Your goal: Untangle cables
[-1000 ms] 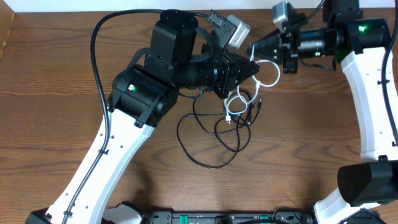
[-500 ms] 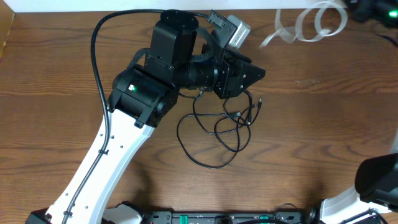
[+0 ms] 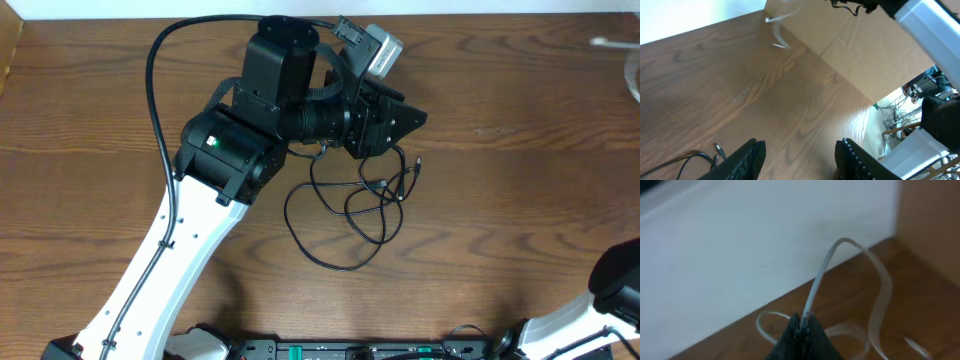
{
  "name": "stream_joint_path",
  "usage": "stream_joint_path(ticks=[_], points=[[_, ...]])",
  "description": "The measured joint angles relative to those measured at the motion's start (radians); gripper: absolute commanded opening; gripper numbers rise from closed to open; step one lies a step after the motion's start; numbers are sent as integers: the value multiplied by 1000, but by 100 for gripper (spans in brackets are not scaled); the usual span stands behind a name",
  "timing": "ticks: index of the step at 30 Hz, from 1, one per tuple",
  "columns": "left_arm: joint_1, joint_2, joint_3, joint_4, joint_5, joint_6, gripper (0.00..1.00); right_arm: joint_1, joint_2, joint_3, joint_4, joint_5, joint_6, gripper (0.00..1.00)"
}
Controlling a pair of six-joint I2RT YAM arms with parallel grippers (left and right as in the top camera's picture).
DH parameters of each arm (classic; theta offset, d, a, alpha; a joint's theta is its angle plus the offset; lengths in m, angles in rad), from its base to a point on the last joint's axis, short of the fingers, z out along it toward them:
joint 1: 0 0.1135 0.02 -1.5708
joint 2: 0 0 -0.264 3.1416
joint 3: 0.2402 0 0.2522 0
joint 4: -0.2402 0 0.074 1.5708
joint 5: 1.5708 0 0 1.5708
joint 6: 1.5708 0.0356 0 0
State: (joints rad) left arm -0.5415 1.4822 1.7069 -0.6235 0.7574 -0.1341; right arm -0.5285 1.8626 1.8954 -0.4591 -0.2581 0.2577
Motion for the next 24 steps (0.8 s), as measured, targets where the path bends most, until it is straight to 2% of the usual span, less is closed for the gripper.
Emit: stream_joint_path(ticks=[6, 11, 17, 24], points=[[0, 0, 0, 2, -24, 0, 50, -29, 119, 60, -18, 85, 35, 1], [0, 0, 0, 2, -62, 0, 50, -28, 285, 314, -143, 103, 46, 1], [0, 0, 0, 3, -84, 0, 50, -29, 435, 596, -209, 119, 46, 2], [0, 0, 0, 5, -113, 0, 50, -29, 485, 624, -226, 184, 27, 1]])
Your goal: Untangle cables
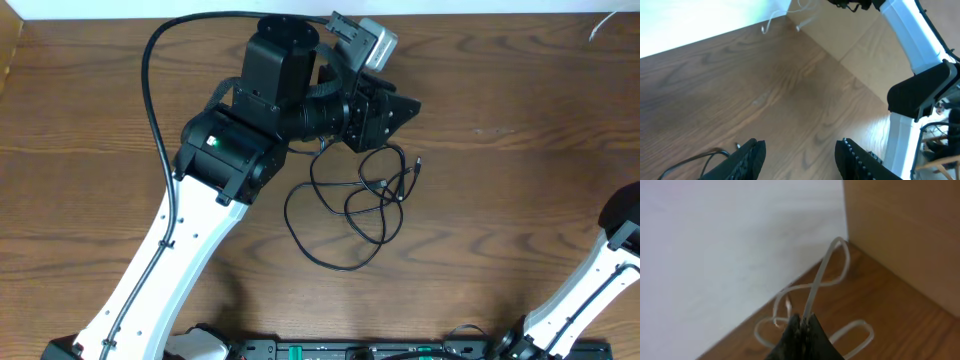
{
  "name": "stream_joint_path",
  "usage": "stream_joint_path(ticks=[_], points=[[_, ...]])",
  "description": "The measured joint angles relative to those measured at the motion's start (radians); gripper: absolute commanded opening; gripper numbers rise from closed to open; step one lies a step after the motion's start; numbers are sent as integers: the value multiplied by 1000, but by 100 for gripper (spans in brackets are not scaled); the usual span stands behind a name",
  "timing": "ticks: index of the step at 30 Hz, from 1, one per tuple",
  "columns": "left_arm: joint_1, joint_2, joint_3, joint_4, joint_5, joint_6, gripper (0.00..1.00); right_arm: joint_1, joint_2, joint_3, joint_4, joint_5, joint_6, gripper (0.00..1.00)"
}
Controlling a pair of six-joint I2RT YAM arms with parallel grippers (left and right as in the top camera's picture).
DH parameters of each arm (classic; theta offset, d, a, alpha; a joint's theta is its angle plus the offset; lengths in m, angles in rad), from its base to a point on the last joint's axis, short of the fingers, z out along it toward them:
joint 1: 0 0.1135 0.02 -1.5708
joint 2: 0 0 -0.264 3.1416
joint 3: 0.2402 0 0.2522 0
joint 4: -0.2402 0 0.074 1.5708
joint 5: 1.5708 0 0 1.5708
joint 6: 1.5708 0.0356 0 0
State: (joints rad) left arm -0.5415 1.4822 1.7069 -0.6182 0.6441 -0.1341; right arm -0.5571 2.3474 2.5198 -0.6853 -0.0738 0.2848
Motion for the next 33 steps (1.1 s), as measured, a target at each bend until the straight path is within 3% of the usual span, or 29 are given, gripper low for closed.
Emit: stream_joint_path(ticks=[3, 4, 5, 7, 12, 19, 26, 33], points=[[0, 0, 0, 1, -10, 0, 50, 0, 60, 5, -29, 53, -10, 5], [0, 0, 0, 1, -14, 0, 50, 0, 79, 5, -40, 65, -10, 16], [0, 0, 0, 1, -16, 0, 50, 0, 107, 5, -51, 80, -13, 37], [0, 1, 0, 1, -19, 0, 50, -2, 164, 5, -67, 99, -18, 99], [0, 5, 0, 1, -22, 0, 50, -9, 274, 1, -140, 121, -29, 99], [0, 15, 0, 0, -23, 0, 50, -14, 245, -4, -187, 103, -29, 99], [0, 15, 0, -31, -34, 21, 55, -16, 38, -4, -248, -100, -29, 99], [0, 15, 0, -157, -154, 35, 57, -3, -238, 19, -497, -357, -25, 99]])
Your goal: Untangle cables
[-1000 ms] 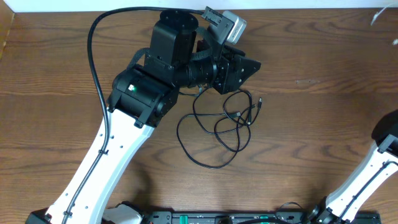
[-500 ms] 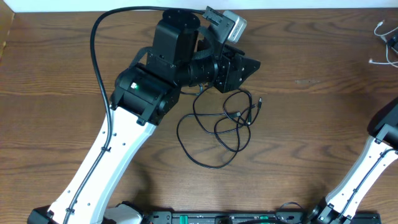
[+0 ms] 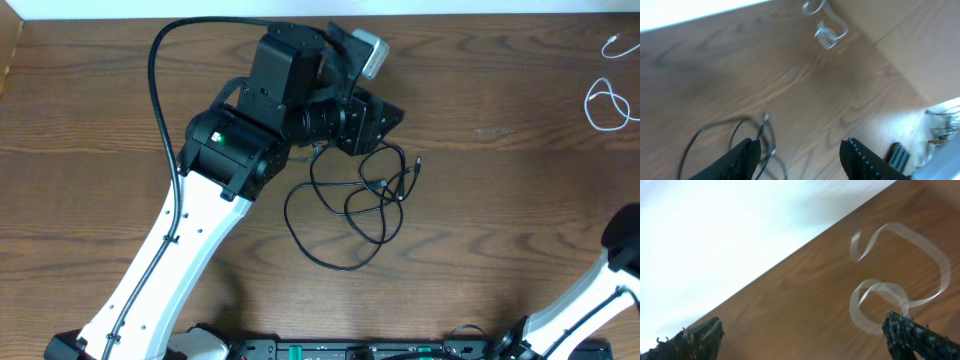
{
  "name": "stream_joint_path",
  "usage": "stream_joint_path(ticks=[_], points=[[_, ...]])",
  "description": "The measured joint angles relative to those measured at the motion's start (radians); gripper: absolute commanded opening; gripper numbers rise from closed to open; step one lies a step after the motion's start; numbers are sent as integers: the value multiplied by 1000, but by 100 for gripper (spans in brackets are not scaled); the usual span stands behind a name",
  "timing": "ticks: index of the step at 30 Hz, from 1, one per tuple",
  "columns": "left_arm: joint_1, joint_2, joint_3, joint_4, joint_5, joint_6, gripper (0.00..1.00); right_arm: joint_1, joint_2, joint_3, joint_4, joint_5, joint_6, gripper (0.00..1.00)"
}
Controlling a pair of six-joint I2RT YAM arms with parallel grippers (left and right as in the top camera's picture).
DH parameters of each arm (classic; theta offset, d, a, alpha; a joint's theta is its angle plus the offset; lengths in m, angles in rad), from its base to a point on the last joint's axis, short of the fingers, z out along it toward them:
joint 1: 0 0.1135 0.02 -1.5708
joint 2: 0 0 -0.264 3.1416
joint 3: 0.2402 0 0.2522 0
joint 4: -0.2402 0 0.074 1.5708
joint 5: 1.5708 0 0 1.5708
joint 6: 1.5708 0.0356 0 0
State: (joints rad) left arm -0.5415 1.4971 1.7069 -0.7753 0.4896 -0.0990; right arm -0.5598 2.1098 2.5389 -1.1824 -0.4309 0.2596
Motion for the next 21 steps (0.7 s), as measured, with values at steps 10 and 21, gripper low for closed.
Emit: stream_joint_path(ticks=[10, 21], points=[[0, 45, -15, -129, -123, -25, 55, 185, 13, -24, -301, -100, -153, 97], [16, 269, -66, -107, -422, -212, 45, 479, 26, -276, -214, -108, -313, 88]])
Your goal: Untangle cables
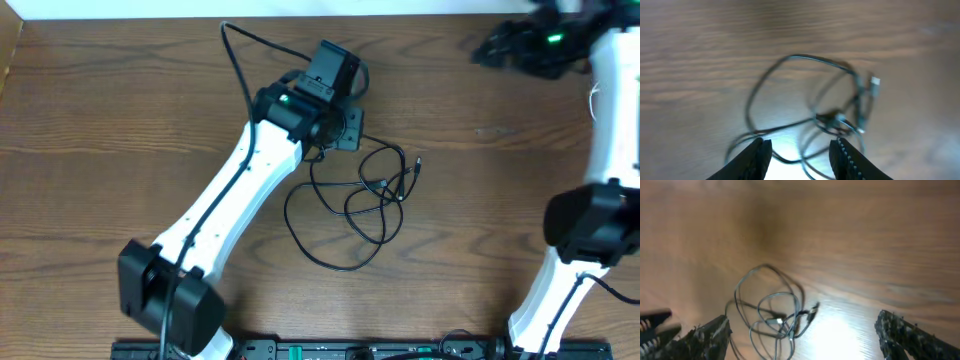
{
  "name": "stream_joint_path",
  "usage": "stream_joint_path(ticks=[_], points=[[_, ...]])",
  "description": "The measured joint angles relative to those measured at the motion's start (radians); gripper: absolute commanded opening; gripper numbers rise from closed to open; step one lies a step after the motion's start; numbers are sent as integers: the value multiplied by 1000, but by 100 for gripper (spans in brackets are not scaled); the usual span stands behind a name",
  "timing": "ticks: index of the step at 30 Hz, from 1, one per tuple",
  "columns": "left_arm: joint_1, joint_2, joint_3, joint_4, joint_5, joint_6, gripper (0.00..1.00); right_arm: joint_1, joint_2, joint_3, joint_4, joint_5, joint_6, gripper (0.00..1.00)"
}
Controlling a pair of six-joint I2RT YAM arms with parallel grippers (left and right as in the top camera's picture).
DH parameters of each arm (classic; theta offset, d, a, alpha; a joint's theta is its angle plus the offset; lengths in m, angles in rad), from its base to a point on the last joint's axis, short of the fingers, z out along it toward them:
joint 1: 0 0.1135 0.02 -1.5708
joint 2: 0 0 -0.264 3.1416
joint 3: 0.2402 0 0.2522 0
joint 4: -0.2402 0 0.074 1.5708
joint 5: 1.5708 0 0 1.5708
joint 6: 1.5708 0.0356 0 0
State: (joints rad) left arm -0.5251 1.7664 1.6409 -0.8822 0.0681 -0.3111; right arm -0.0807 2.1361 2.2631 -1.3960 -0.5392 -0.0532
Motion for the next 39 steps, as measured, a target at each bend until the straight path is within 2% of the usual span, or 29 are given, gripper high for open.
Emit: stream_joint_path(ticks=[4, 9, 14, 18, 33, 39], points=[[54, -6, -2, 23, -55, -35, 53, 80, 1, -147, 56, -6, -13, 83], [140, -8, -2, 9, -82, -55, 57, 166, 1, -256, 126, -18, -17, 76], [217, -8, -2, -28, -95, -59, 57, 276, 1, -354, 200, -16, -2, 58], [263, -8, -2, -63, -98, -59, 57, 349, 1, -446, 274, 9, 73, 47], [275, -8, -2, -72, -81, -59, 57, 476, 1, -723, 602, 51, 324, 45], [275, -8, -2, -72, -74, -59, 57, 505, 0, -791, 679, 60, 386, 35]])
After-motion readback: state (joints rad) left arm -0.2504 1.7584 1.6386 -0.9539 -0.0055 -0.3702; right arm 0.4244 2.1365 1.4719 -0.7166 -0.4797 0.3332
